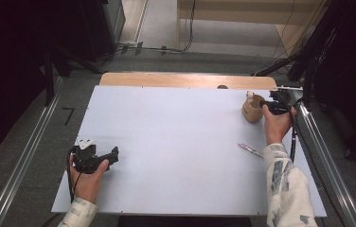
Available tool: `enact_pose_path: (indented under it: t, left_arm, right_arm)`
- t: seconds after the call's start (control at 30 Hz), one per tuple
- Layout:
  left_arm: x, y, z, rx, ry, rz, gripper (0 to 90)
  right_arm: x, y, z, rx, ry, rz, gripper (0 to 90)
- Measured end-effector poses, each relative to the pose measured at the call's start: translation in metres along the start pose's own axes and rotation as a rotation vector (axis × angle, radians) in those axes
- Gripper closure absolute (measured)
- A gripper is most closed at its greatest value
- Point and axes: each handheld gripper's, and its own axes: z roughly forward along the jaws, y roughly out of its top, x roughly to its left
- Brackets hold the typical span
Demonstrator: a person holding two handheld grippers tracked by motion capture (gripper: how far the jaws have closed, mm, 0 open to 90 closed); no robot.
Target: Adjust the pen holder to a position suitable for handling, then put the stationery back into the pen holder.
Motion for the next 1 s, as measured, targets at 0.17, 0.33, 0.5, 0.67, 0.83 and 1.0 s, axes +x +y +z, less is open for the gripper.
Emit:
enact_pose_path:
  t: [0.17, 0.33, 0.5, 0.67, 0.83, 1.0]
  left_arm:
    - [0.000, 0.000, -0.001, -0.002, 0.000, -0.002, 5.6]
    - [0.000, 0.000, -0.001, 0.000, 0.001, 0.000, 5.6]
    - [-0.002, 0.000, 0.000, -0.001, 0.001, 0.007, 5.6]
    - [-0.003, 0.001, 0.000, -0.007, -0.005, 0.008, 5.6]
    - [-0.003, 0.000, -0.001, -0.007, -0.006, 0.005, 5.6]
    - [-0.004, 0.000, 0.000, -0.003, -0.004, 0.010, 5.6]
  right_arm:
    - [-0.004, -0.002, -0.004, -0.009, 0.039, 0.037, 66.0]
    - [-0.002, -0.003, -0.025, -0.091, 0.095, 0.032, 50.6]
    - [0.001, -0.007, -0.040, -0.122, 0.128, 0.002, 44.3]
    - [-0.008, -0.025, -0.052, -0.120, 0.196, -0.002, 38.8]
    - [-0.016, -0.046, -0.053, -0.103, 0.205, -0.006, 38.1]
    - [-0.020, -0.058, -0.056, -0.081, 0.225, -0.016, 37.4]
